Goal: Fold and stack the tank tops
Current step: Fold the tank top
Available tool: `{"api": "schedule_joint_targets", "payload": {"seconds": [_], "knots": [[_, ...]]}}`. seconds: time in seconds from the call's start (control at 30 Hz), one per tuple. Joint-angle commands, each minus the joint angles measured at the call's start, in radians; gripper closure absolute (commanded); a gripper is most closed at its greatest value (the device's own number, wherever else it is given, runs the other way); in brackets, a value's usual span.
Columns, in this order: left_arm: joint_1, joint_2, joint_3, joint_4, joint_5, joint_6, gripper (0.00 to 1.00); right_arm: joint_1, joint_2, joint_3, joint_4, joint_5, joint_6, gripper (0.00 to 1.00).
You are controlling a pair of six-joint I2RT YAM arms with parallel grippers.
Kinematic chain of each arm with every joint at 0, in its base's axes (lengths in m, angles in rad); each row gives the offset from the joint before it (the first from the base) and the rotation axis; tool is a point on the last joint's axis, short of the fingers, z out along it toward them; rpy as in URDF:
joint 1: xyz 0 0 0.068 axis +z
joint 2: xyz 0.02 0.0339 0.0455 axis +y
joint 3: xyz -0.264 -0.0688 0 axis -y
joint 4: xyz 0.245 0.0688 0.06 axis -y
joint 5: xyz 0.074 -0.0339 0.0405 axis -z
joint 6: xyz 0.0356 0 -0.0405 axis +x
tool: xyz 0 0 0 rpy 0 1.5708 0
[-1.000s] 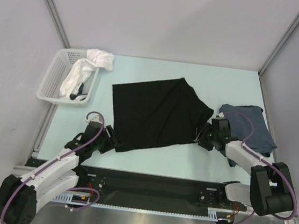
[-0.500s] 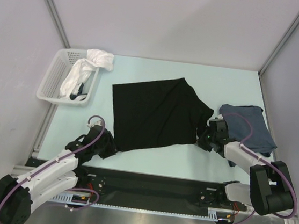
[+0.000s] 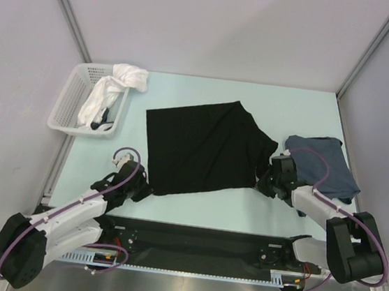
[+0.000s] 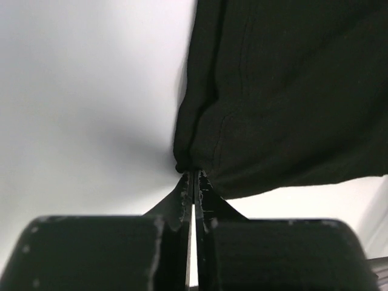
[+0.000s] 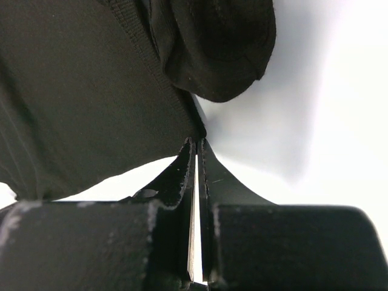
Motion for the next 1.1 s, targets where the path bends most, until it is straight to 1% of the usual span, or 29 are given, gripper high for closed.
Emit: {"api": "schedule_joint_targets", "payload": {"seconds": [0.0, 0.07, 0.17, 0.2, 0.23, 0.27, 0.37, 0.5, 0.57, 0.67, 0.77, 0.9, 1.07], "knots": [[-0.005, 0.016, 0.003, -0.030, -0.057, 0.031, 1.00, 0.022, -0.041, -0.001, -0.051, 0.042, -0.009, 1.00], [-0.005, -0.004, 0.019, -0.069, -0.082, 0.035, 1.00, 0.033, -0.067, -0.007, -0.089, 0.076, -0.003, 1.00], [-0.004, -0.076, 0.066, -0.206, -0.150, 0.034, 1.00, 0.085, -0.130, -0.033, -0.123, 0.096, 0.038, 1.00], [-0.002, -0.117, 0.079, -0.223, -0.154, 0.032, 1.00, 0.119, -0.155, -0.036, -0.132, 0.103, 0.049, 1.00], [0.008, -0.133, 0.089, -0.234, -0.148, 0.032, 1.00, 0.133, -0.169, -0.042, -0.142, 0.108, 0.063, 1.00], [0.018, -0.145, 0.103, -0.238, -0.108, 0.035, 1.00, 0.147, -0.180, -0.048, -0.165, 0.116, 0.072, 1.00], [0.050, -0.157, 0.118, -0.255, -0.048, 0.038, 1.00, 0.177, -0.234, -0.053, -0.215, 0.122, 0.103, 1.00], [0.056, -0.173, 0.135, -0.330, -0.062, 0.032, 1.00, 0.216, -0.324, -0.067, -0.275, 0.145, 0.131, 1.00], [0.080, -0.190, 0.126, -0.324, -0.051, 0.037, 1.00, 0.223, -0.369, -0.073, -0.292, 0.143, 0.137, 1.00], [0.122, -0.184, 0.120, -0.298, 0.003, 0.052, 1.00, 0.225, -0.389, -0.053, -0.320, 0.168, 0.123, 1.00], [0.128, -0.165, 0.140, -0.286, 0.016, 0.063, 1.00, 0.225, -0.371, 0.008, -0.344, 0.192, 0.091, 1.00], [0.131, -0.116, 0.206, -0.292, 0.024, 0.124, 0.96, 0.223, -0.305, 0.114, -0.349, 0.211, 0.031, 1.00], [0.156, -0.052, 0.273, -0.292, 0.001, 0.153, 0.99, 0.196, -0.181, 0.234, -0.321, 0.188, -0.041, 1.00]]}}
